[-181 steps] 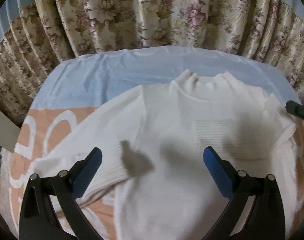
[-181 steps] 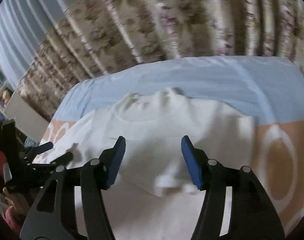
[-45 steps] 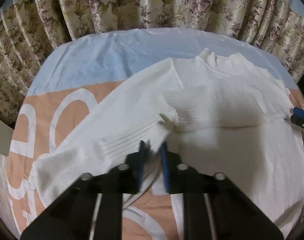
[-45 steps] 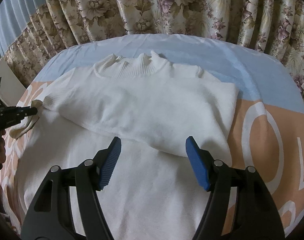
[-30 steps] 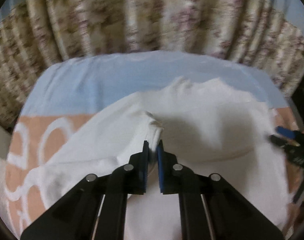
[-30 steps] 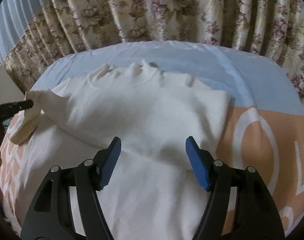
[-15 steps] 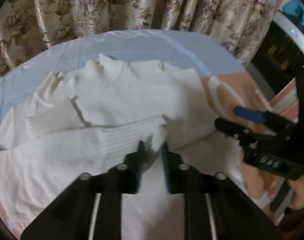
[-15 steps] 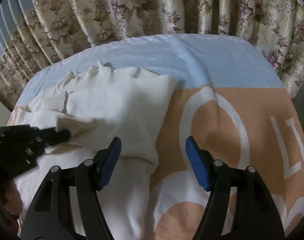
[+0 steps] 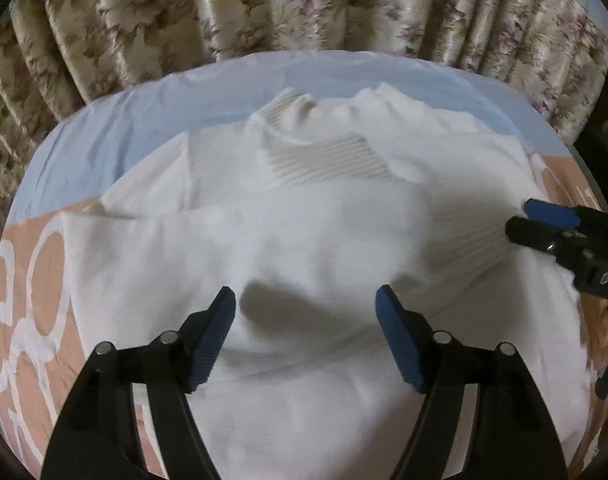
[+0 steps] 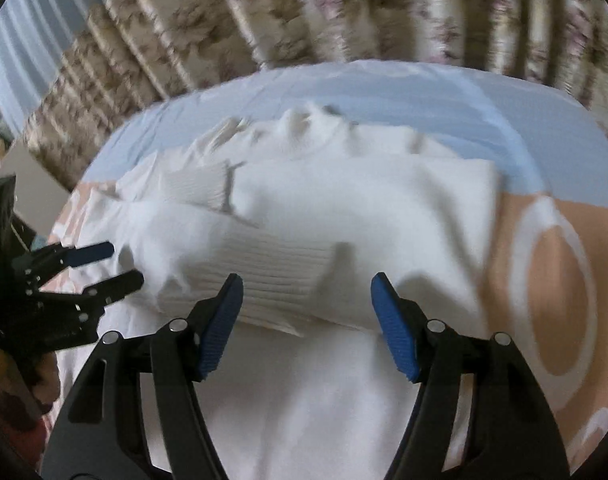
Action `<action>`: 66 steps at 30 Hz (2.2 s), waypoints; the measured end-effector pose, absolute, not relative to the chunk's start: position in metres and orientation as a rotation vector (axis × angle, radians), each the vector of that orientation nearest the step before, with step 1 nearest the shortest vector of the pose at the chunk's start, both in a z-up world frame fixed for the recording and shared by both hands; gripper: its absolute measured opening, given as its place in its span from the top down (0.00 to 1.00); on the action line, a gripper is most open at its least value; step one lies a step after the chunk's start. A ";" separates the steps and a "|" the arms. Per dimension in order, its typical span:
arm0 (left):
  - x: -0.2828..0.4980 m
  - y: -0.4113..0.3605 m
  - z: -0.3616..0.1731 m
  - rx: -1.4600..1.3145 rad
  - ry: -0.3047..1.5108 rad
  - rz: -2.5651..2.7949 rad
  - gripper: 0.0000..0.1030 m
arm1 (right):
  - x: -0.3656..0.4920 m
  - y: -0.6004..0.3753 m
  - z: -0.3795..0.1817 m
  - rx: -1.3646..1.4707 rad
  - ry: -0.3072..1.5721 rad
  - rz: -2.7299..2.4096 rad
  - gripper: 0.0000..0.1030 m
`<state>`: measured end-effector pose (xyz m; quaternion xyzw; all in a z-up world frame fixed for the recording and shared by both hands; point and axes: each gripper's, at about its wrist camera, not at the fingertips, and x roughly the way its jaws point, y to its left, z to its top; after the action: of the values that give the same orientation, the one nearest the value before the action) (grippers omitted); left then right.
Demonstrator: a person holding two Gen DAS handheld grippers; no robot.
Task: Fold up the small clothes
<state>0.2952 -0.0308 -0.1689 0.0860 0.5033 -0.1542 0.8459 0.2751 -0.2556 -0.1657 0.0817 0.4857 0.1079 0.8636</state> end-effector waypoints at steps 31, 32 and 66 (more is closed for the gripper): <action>0.320 0.047 -0.140 0.057 1.000 -0.189 0.29 | 0.291 -0.318 -0.137 0.203 0.882 0.013 0.91; 0.321 0.046 -0.142 0.064 1.004 -0.193 0.29 | 0.291 -0.323 -0.146 0.210 0.909 -0.001 0.91; 0.360 0.039 -0.151 0.122 1.003 -0.210 0.68 | 0.287 -0.349 -0.160 0.253 0.903 -0.059 0.90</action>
<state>0.3599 0.0386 -0.1507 0.0581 0.4796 -0.1005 0.8698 0.2867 -0.3487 -0.1599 0.1218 0.4349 -0.0283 0.8918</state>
